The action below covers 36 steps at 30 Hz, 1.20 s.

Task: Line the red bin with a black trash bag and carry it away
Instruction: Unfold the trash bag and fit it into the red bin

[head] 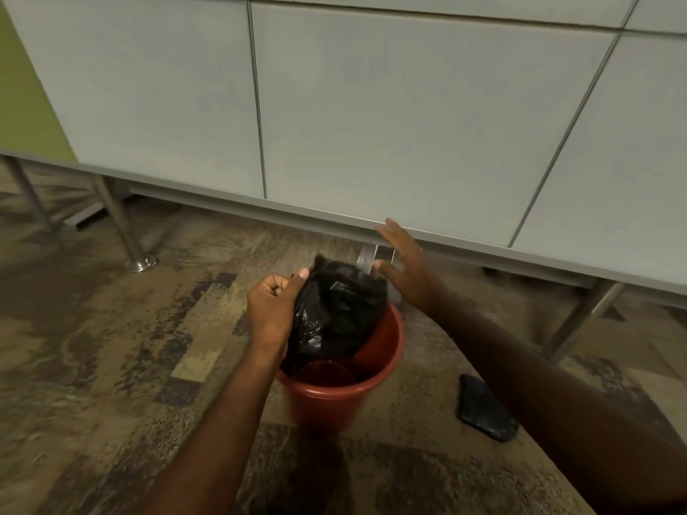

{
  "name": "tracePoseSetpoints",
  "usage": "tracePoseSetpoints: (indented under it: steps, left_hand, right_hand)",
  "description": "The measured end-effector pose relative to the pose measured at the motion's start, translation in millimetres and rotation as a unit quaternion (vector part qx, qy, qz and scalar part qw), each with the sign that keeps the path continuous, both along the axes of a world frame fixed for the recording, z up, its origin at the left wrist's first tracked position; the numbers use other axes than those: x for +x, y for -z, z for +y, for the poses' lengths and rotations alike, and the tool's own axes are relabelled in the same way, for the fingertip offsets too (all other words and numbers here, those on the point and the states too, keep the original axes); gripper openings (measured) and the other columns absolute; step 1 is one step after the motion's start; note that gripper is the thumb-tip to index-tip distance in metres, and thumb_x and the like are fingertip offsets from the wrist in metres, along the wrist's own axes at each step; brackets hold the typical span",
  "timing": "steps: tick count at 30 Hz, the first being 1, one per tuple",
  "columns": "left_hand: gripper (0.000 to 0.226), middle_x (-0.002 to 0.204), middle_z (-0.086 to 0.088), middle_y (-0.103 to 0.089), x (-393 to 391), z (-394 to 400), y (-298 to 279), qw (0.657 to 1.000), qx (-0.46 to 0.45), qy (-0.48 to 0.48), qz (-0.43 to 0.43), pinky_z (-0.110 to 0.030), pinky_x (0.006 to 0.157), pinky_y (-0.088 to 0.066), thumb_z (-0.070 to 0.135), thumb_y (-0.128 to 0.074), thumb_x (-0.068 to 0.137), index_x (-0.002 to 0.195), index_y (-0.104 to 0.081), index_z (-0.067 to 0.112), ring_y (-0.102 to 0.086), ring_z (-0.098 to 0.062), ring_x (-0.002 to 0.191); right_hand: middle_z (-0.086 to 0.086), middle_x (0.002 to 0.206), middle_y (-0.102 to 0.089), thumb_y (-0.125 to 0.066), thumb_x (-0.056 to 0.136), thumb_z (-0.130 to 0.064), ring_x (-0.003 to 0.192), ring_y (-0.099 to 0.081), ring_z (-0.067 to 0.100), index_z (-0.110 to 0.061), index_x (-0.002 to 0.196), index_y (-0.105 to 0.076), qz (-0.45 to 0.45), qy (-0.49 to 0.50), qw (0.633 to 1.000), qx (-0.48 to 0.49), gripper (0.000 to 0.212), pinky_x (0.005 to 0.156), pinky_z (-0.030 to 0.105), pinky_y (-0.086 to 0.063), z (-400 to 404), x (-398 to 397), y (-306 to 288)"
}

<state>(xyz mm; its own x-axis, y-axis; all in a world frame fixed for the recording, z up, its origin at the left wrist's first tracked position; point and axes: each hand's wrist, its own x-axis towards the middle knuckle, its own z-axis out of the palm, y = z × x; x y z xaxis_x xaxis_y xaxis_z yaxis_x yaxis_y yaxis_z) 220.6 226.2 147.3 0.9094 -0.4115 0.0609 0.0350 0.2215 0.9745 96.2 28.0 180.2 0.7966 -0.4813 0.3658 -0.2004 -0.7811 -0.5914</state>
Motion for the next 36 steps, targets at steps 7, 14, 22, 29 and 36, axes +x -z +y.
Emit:
tracePoseSetpoints:
  steps: [7, 14, 22, 29, 36]
  left_hand:
    - [0.032, 0.059, -0.004, -0.052, -11.2, -7.5, 7.5, 0.987, -0.054, 0.029, 0.146, -0.032, 0.054, -0.046, 0.015, -0.078, 0.082, 0.063, -0.052, 0.017, -0.05, -0.021, 0.056]
    - [0.015, 0.075, -0.003, -0.071, 2.1, 3.9, 12.8, 0.961, -0.037, 0.144, 0.231, -0.034, 0.065, -0.064, 0.003, -0.07, 0.087, 0.095, -0.064, 0.014, -0.067, -0.014, 0.062]
    - [0.023, 0.082, -0.008, -0.062, 17.1, 12.3, 16.8, 0.953, 0.009, 0.103, 0.283, -0.032, 0.05, -0.062, -0.007, -0.064, 0.088, 0.1, -0.059, 0.013, -0.058, -0.017, 0.068]
    - [0.013, 0.09, -0.014, -0.057, 32.2, 31.1, 21.7, 0.958, 0.09, 0.036, 0.269, -0.036, 0.046, -0.059, -0.006, -0.056, 0.091, 0.099, -0.054, 0.004, -0.055, -0.023, 0.069]
    - [0.044, 0.083, -0.012, -0.065, 30.0, 34.6, 20.7, 0.961, 0.155, 0.122, 0.196, -0.035, 0.061, -0.055, -0.013, -0.059, 0.087, 0.127, -0.054, 0.003, -0.061, -0.021, 0.068]
  right_hand:
    - [-0.007, 0.093, -0.072, -0.065, 0.086, -0.053, 0.085, -0.069, 0.0, -0.026, 0.103, -0.068, 0.083, -0.092, 0.981, 0.152, 0.032, 0.076, 0.023, -0.056, 77.3, 7.3, 16.0]
    - [-0.004, 0.088, -0.076, -0.066, 0.09, -0.012, 0.079, -0.072, -0.001, -0.015, 0.097, -0.069, 0.013, -0.029, 0.983, 0.183, 0.009, 0.072, 0.017, -0.053, 71.8, 14.3, 31.8]
    - [0.003, 0.09, -0.071, -0.048, 0.101, -0.016, 0.076, -0.069, 0.001, -0.01, 0.103, -0.065, -0.09, 0.008, 0.956, 0.28, 0.018, 0.068, 0.016, -0.053, 47.5, 0.6, 13.6]
    - [0.02, 0.104, -0.064, -0.034, 0.105, -0.029, 0.094, -0.063, 0.03, 0.008, 0.123, -0.053, -0.171, -0.028, 0.865, 0.471, 0.046, 0.087, 0.043, -0.052, 32.3, -8.6, 5.2]
    - [0.002, 0.082, -0.075, -0.035, 0.103, -0.027, 0.079, -0.072, 0.015, -0.016, 0.091, -0.071, -0.278, -0.077, 0.759, 0.583, 0.04, 0.069, 0.026, -0.059, 45.5, -4.7, -64.9]
